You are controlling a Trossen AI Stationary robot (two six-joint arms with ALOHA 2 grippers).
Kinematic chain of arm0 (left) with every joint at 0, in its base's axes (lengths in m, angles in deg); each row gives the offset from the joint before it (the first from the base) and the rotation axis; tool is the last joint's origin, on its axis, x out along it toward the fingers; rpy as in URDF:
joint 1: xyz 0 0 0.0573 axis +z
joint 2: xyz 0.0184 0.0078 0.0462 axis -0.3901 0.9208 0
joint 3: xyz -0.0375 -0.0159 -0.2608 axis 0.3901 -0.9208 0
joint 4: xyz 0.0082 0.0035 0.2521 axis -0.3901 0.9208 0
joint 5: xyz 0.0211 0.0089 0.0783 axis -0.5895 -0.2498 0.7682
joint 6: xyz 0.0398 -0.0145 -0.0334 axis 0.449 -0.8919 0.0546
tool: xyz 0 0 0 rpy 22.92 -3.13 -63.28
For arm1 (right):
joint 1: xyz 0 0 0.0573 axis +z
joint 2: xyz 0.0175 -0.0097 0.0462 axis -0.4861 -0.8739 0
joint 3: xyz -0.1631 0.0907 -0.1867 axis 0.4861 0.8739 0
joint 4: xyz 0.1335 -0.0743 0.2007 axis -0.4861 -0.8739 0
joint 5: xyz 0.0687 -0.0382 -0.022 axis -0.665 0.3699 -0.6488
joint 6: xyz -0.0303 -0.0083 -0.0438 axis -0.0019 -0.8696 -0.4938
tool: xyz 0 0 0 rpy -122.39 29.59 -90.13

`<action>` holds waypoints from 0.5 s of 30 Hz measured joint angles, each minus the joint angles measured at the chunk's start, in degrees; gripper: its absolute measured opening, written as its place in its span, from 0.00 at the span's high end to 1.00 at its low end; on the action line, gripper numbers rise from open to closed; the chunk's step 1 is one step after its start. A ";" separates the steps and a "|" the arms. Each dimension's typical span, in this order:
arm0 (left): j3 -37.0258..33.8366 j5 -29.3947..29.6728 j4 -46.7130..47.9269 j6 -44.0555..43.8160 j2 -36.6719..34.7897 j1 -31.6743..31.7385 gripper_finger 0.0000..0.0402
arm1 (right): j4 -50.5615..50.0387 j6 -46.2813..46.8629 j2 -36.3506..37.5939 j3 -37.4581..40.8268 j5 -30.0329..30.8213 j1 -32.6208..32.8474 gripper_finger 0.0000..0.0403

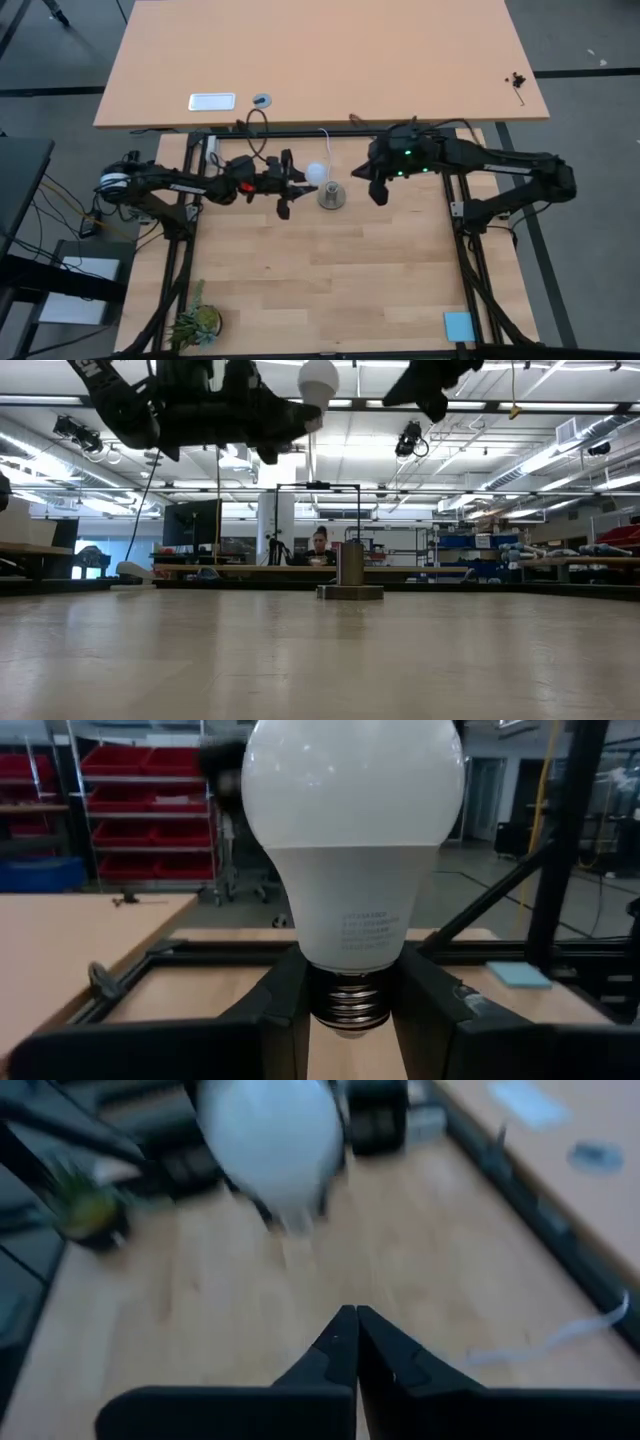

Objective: Screw lightbulb
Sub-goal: Insert the white lightbulb into the gold lamp

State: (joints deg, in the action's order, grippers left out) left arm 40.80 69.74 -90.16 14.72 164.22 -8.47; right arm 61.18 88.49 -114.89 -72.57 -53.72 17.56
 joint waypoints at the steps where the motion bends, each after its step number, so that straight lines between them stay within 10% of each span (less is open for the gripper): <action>1: 0.47 0.77 -0.36 0.16 1.03 -0.07 0.75 | 1.05 0.00 0.70 0.00 0.10 0.37 0.95; 15: 6.63 -4.56 -14.72 -4.37 4.96 -0.32 0.75 | 17.77 -6.52 1.36 -0.02 10.52 5.85 0.36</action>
State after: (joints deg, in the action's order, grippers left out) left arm 47.43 65.18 -104.88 10.35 169.17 -8.79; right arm 78.95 81.97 -113.54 -72.59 -43.19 23.41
